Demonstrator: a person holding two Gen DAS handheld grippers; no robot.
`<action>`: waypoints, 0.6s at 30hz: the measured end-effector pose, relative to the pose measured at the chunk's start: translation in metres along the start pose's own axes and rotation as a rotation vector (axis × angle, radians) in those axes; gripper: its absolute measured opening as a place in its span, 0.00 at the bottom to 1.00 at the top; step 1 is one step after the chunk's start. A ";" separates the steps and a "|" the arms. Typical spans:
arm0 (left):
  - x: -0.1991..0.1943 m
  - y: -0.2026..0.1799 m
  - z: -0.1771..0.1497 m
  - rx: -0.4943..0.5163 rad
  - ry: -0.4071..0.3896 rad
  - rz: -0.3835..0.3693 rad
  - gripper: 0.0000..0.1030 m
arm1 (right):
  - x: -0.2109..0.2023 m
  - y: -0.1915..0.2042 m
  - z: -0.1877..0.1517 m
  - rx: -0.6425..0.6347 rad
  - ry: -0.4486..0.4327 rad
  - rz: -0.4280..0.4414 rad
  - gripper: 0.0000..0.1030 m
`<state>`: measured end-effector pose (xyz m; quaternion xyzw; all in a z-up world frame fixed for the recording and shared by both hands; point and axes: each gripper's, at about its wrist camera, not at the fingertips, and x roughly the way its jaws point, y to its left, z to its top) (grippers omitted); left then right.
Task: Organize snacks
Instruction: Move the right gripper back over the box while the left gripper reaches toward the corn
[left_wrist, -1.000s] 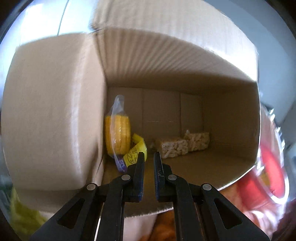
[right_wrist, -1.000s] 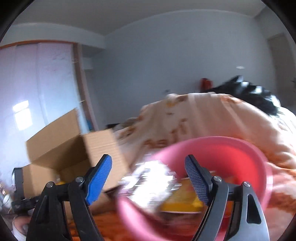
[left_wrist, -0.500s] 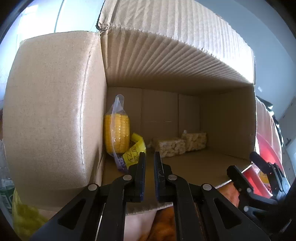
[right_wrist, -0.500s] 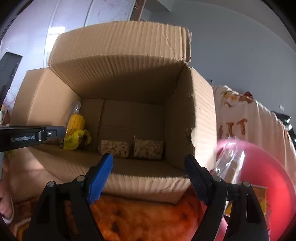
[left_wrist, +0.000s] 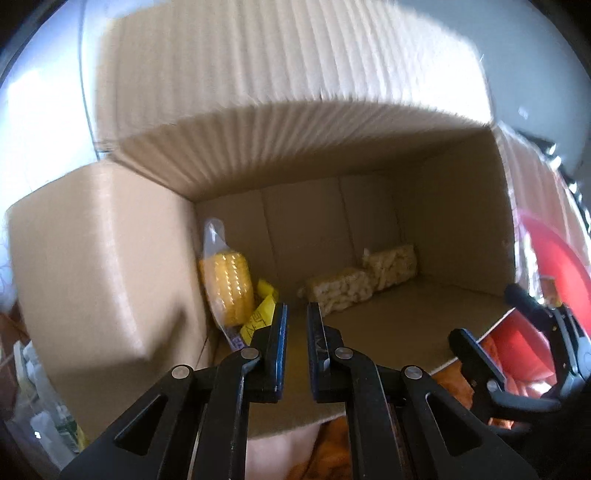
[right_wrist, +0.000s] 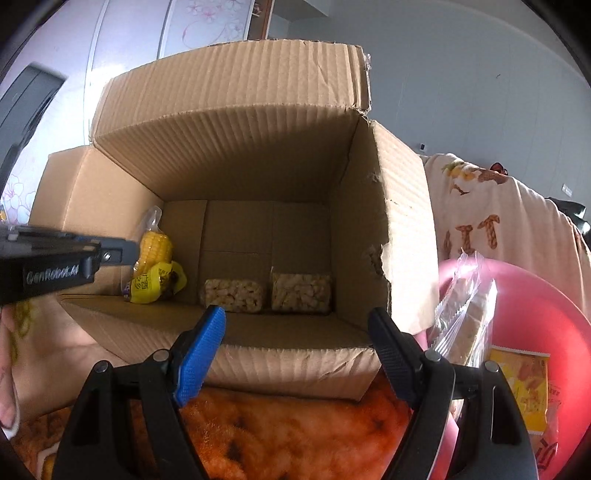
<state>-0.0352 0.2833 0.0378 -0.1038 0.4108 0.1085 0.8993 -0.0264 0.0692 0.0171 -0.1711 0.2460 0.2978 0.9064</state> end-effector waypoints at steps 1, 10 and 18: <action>0.007 0.000 0.003 0.006 0.040 0.000 0.05 | 0.002 0.001 0.000 0.000 0.000 -0.001 0.76; 0.045 0.001 0.017 0.042 0.167 0.091 0.46 | 0.009 0.006 0.000 -0.002 -0.001 -0.008 0.76; 0.063 -0.013 0.020 0.147 0.258 0.134 0.64 | 0.009 0.007 0.000 -0.008 -0.003 -0.016 0.76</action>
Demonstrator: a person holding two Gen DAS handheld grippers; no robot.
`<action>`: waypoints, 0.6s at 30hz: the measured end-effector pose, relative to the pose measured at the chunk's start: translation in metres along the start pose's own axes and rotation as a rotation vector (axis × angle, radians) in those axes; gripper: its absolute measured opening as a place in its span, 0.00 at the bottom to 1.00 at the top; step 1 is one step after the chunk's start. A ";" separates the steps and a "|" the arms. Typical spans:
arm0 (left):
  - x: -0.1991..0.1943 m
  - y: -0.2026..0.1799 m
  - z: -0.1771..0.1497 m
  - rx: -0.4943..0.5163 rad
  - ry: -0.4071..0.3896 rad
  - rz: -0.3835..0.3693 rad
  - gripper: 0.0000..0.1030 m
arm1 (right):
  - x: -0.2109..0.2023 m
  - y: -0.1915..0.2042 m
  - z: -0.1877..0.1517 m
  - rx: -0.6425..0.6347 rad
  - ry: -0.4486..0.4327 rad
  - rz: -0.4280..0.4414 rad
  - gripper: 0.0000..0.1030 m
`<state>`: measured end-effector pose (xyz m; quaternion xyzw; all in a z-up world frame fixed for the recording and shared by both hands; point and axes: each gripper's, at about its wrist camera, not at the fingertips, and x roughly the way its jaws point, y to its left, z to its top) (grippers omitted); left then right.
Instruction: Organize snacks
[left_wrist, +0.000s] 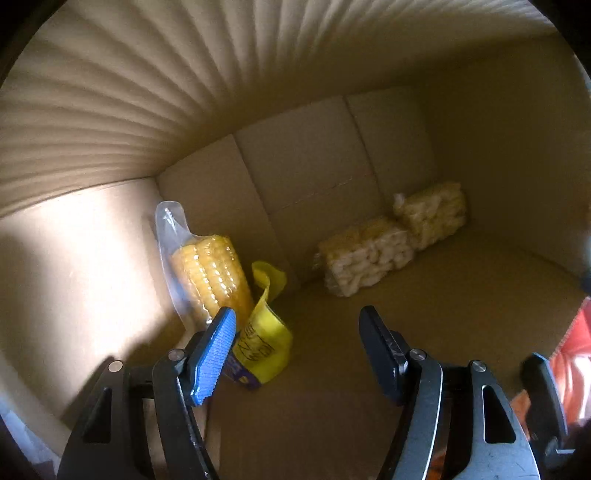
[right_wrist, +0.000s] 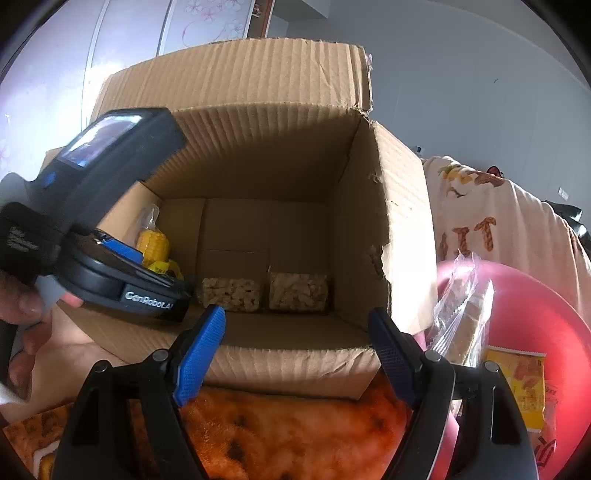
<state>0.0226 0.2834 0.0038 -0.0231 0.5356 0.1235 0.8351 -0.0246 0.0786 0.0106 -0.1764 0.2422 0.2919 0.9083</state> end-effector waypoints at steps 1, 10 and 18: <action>0.005 -0.002 0.004 0.019 0.032 0.027 0.64 | 0.000 0.000 0.000 0.000 0.000 -0.001 0.76; 0.031 -0.012 0.032 0.137 0.212 0.206 0.63 | -0.001 0.000 0.002 0.005 -0.014 -0.026 0.76; 0.041 -0.006 0.037 0.123 0.191 0.246 0.62 | -0.002 -0.001 0.001 0.014 -0.023 -0.011 0.76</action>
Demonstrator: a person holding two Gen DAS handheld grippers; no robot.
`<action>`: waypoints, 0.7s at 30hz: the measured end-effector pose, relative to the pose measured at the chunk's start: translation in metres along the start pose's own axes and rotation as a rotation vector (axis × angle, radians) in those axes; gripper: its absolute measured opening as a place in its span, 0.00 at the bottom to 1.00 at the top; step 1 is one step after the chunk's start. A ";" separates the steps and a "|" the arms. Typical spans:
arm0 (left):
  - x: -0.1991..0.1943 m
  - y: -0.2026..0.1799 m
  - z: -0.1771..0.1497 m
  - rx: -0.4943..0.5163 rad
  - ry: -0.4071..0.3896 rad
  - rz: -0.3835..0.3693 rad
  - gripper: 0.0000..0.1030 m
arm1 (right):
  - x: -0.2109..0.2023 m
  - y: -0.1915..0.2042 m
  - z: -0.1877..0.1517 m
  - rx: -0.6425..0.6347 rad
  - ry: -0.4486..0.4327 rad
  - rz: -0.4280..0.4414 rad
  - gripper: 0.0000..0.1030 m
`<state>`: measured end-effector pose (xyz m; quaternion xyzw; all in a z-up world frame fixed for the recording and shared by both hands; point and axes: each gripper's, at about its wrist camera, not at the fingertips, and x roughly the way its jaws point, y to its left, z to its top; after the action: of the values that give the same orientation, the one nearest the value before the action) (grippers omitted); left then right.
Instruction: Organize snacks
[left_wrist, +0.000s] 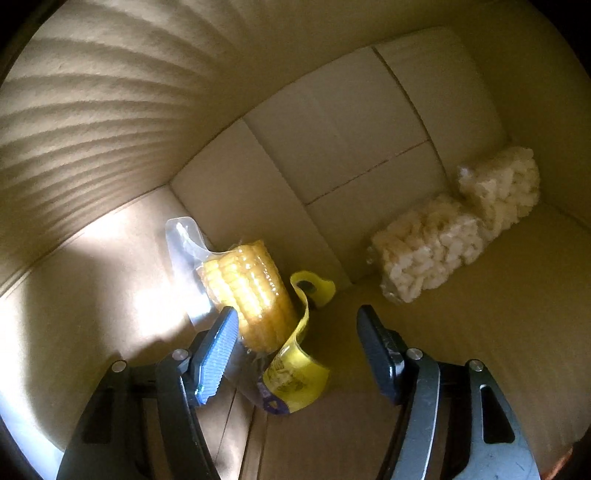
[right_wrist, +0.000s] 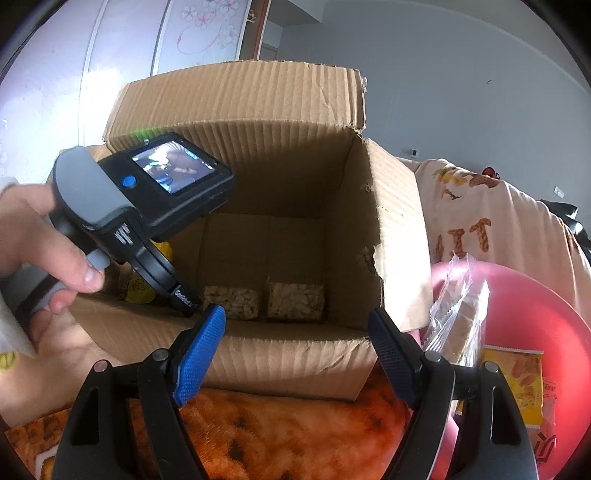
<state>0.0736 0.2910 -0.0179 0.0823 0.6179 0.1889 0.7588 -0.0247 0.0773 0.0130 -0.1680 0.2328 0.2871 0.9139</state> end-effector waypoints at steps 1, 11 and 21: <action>0.000 0.002 0.000 -0.008 -0.020 0.010 0.62 | 0.000 0.000 0.000 0.001 -0.002 0.004 0.76; -0.009 0.021 -0.021 -0.001 -0.149 0.073 0.21 | 0.013 0.013 -0.010 -0.072 0.057 0.003 0.77; -0.041 0.041 -0.052 -0.076 -0.275 -0.116 0.01 | -0.004 -0.007 -0.009 0.025 -0.060 -0.038 0.77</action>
<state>0.0090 0.3071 0.0221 0.0427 0.5043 0.1550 0.8484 -0.0271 0.0660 0.0086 -0.1521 0.2059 0.2718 0.9277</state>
